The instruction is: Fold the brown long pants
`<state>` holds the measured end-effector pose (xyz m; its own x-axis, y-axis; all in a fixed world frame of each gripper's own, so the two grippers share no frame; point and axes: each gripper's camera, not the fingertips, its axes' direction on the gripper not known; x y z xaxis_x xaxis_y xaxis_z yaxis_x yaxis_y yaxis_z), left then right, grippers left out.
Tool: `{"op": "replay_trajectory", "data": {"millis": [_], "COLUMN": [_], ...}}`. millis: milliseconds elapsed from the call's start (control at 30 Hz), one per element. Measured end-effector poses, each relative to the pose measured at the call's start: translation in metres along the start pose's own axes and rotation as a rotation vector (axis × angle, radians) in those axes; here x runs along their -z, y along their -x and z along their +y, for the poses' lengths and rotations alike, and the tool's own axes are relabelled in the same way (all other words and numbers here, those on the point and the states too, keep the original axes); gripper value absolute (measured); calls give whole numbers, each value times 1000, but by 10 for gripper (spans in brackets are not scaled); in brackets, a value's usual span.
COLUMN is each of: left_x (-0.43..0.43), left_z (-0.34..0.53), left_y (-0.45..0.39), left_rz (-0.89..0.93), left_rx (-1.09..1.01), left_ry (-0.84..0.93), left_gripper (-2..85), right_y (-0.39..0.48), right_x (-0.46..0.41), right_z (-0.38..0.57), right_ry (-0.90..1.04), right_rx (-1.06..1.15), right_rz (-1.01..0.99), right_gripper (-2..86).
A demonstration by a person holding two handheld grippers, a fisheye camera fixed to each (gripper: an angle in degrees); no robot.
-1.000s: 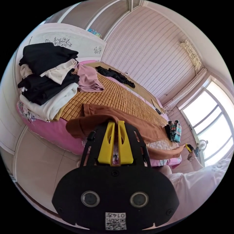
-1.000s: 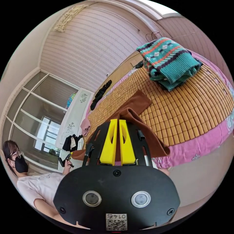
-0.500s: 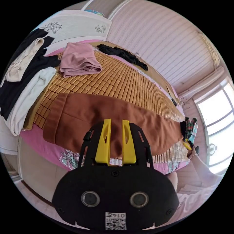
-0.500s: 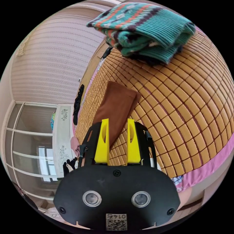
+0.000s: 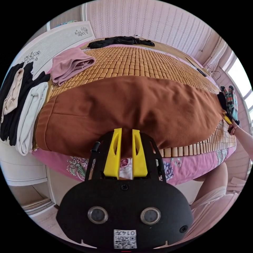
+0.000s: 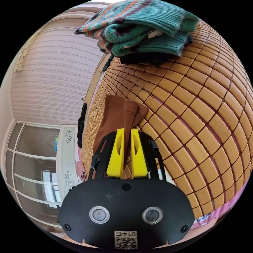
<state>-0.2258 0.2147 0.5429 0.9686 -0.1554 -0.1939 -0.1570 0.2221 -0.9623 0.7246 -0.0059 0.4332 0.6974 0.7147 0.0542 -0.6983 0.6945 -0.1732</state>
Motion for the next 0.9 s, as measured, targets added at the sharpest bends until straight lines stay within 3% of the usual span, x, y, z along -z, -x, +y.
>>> {"op": "replay_trajectory", "data": {"millis": [100,233,433,567,700,800,900], "left_x": [4,11,21,25,49,76,94], "left_z": [-7,-3,25,57,81,88,84], "left_y": [1,10,1,-10,-11,2,28], "left_rz": [0,26,100,195,162,109,33], "left_rx": [-61,-129,-262,-290,-229,-180,-74], "left_ry": [49,104,228,200,68,-42,-129], "left_gripper": [25,1,-7,-1,16,44,74], "right_y": [5,10,-31,-54,-32,22,101], "right_x": [18,68,163,200,238,242,175], "right_z": [9,48,139,173,192,195,195], "right_ry": [22,69,80,5,-159,-213,10], "right_rx": [39,138,82,-52,-68,94,404], "right_rz": [-72,-25,37,122,234,349,431], "right_gripper": [20,13,11,13,12,11,18]}}
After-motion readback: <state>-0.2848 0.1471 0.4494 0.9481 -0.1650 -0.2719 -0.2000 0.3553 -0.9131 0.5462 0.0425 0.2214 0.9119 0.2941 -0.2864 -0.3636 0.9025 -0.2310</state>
